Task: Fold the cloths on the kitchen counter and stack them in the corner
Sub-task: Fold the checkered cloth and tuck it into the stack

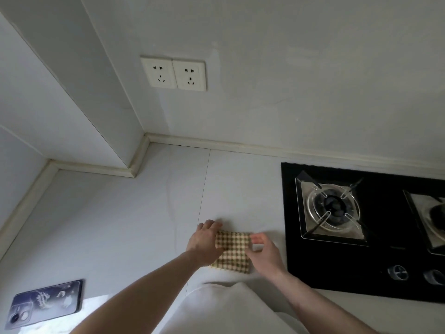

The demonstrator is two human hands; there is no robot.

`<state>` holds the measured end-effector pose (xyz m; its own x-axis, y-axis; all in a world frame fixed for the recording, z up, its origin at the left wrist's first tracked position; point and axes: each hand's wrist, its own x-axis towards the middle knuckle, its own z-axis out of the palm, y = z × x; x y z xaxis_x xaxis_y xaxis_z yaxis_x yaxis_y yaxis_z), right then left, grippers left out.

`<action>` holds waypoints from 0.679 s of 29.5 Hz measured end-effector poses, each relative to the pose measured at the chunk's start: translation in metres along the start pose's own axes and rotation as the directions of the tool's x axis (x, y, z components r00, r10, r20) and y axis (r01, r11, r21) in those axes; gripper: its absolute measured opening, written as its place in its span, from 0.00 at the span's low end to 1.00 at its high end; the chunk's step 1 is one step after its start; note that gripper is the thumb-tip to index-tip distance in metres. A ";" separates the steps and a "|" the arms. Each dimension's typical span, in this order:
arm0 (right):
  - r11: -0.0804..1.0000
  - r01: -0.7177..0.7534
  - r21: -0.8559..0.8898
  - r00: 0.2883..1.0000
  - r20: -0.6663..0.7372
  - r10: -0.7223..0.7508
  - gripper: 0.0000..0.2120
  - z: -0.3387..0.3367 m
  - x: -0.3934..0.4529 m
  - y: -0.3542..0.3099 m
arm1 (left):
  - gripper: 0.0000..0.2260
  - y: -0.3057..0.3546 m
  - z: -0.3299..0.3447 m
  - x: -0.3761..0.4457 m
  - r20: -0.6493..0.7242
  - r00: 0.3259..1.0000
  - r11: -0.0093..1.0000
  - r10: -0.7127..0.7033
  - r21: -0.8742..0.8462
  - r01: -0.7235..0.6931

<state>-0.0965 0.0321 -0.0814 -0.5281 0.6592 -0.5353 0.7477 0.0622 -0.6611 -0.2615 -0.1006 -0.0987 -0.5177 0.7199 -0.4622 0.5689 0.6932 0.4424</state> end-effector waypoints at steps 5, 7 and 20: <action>0.998 -0.046 -0.045 0.998 0.045 0.048 0.16 0.000 0.011 -0.001 | 0.28 0.010 0.006 0.006 0.028 0.999 0.999 -0.046 0.028 0.045; 0.995 -0.040 -0.094 0.997 0.061 0.046 0.19 0.003 0.017 -0.004 | 0.24 0.012 0.007 0.007 0.017 0.997 0.997 -0.077 0.010 0.077; 0.957 0.177 -0.231 0.984 0.009 -0.180 0.11 0.001 0.014 -0.017 | 0.11 0.000 0.007 -0.017 -0.173 0.983 0.968 -0.061 -0.250 0.016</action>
<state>-0.1171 0.0395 -0.0787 -0.6576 0.6305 -0.4125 0.7149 0.3493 -0.6057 -0.2479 -0.1129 -0.0962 -0.6541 0.6716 -0.3480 0.3829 0.6908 0.6133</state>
